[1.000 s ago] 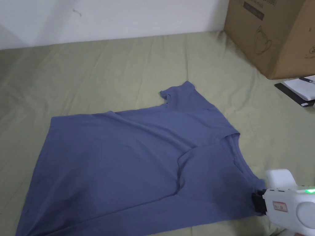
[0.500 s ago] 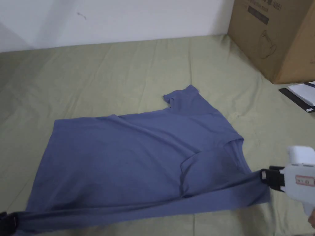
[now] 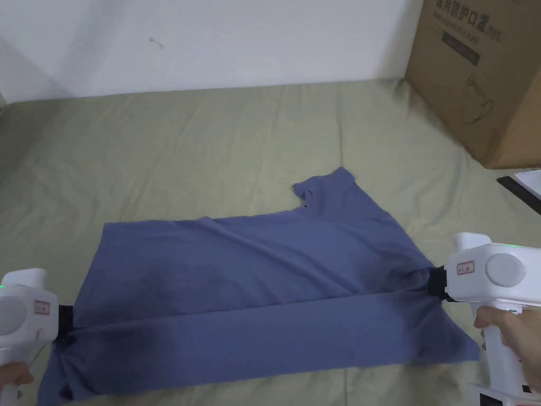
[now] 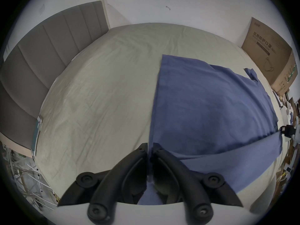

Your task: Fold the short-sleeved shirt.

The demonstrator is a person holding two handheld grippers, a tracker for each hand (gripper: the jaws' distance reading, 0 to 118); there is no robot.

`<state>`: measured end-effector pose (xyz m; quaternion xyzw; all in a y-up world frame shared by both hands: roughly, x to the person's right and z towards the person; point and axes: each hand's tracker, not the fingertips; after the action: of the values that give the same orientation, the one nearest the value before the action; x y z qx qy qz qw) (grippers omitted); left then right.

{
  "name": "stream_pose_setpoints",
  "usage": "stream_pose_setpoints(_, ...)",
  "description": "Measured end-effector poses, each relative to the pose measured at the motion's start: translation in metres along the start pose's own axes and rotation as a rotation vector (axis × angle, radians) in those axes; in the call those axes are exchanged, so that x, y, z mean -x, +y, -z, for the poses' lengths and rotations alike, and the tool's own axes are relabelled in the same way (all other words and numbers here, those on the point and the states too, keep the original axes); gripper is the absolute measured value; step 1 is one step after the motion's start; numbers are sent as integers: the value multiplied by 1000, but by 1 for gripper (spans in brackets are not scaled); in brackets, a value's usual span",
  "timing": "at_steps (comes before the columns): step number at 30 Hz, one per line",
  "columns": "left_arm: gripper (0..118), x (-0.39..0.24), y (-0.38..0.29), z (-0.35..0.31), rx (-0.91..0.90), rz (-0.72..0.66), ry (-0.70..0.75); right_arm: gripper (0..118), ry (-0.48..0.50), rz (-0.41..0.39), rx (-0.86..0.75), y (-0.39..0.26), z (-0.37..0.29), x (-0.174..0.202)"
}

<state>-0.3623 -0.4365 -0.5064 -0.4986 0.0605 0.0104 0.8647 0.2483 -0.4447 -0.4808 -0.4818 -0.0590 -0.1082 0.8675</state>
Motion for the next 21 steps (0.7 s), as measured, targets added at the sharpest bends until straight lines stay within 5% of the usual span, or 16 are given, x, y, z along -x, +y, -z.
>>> stream_pose_setpoints(2,30,1,-1,-2,-7,-9,15,4,-14,-39,-4,-1,1,5)
stream_pose_setpoints(4,90,7,-7,-8,-2,-16,6,51,-28,-89,-1,-4,-5,9)
stream_pose_setpoints(5,103,10,-12,-15,-17,-29,-9,72,-10,-104,-11,-8,-10,9)
stream_pose_setpoints(6,103,13,-16,-24,-44,-46,-25,89,9,-113,-29,-11,-18,10)
stream_pose_setpoints(9,103,22,-34,-50,-67,-68,-28,89,1,-131,-78,-22,-44,13)
stream_pose_setpoints(12,96,28,-59,-78,-102,-88,-57,79,30,-174,-128,-40,-75,21)
stream_pose_setpoints(14,54,29,-77,-92,-115,-87,-75,39,49,-194,-147,-56,-91,29)
stream_pose_setpoints(15,12,28,-86,-95,-120,-85,-78,11,43,-195,-147,-65,-95,34)
stream_pose_setpoints(16,3,27,-96,-95,-109,-80,-72,6,35,-193,-137,-74,-96,38)
stream_pose_setpoints(21,0,32,-124,-79,-28,-70,-83,0,81,-151,-94,-104,-88,42)
